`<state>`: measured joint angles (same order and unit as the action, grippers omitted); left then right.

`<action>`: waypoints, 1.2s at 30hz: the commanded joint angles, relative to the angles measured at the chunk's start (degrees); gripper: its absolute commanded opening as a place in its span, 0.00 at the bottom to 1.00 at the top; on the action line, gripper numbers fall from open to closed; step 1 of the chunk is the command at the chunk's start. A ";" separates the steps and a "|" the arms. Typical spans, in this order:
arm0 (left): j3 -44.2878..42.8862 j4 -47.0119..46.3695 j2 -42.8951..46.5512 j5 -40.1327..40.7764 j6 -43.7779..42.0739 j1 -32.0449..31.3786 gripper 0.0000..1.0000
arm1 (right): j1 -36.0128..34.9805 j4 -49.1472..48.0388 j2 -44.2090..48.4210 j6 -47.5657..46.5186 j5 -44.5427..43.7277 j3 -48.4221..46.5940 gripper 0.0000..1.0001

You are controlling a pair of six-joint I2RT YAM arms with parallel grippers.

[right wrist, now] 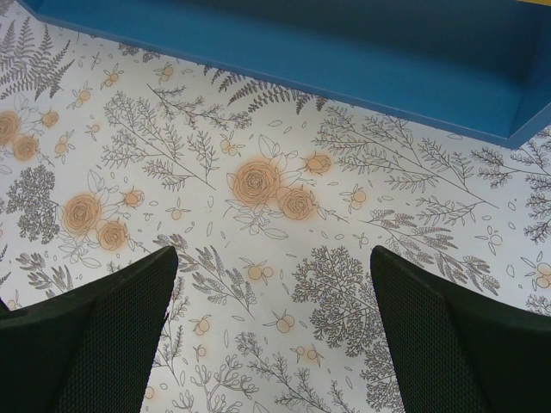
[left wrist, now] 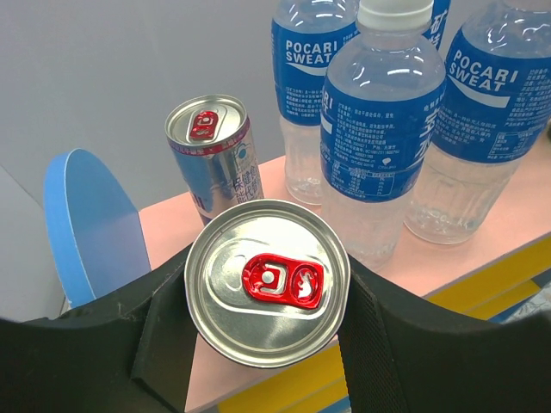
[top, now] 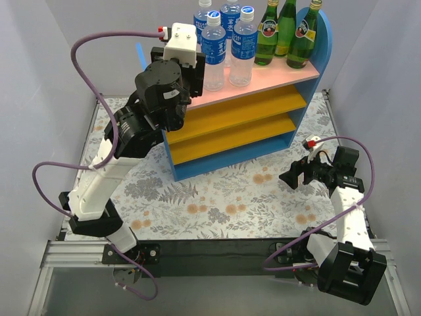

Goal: Place and organize the beverage onto the shelf
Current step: Place the drink on the shelf.

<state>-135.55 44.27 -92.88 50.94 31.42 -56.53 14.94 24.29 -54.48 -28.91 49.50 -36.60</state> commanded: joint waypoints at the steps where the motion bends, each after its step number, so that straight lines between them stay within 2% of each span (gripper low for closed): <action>1: -0.25 -4.46 0.33 1.62 -1.45 -0.42 0.00 | 0.18 0.14 0.69 -0.54 1.31 -0.93 0.98; 18: 1.34 -5.51 -0.37 2.33 -2.42 -0.07 0.03 | 0.18 0.05 1.57 -0.62 1.39 -0.84 0.98; 36: 2.22 -2.17 -0.28 -5.14 3.21 6.08 0.13 | 0.27 0.14 1.39 -0.54 1.31 -0.84 0.98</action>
<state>-132.79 43.70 -94.52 47.35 33.43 -51.09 14.96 24.29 -53.60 -28.91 49.65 -36.60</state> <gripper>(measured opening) 0.533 0.984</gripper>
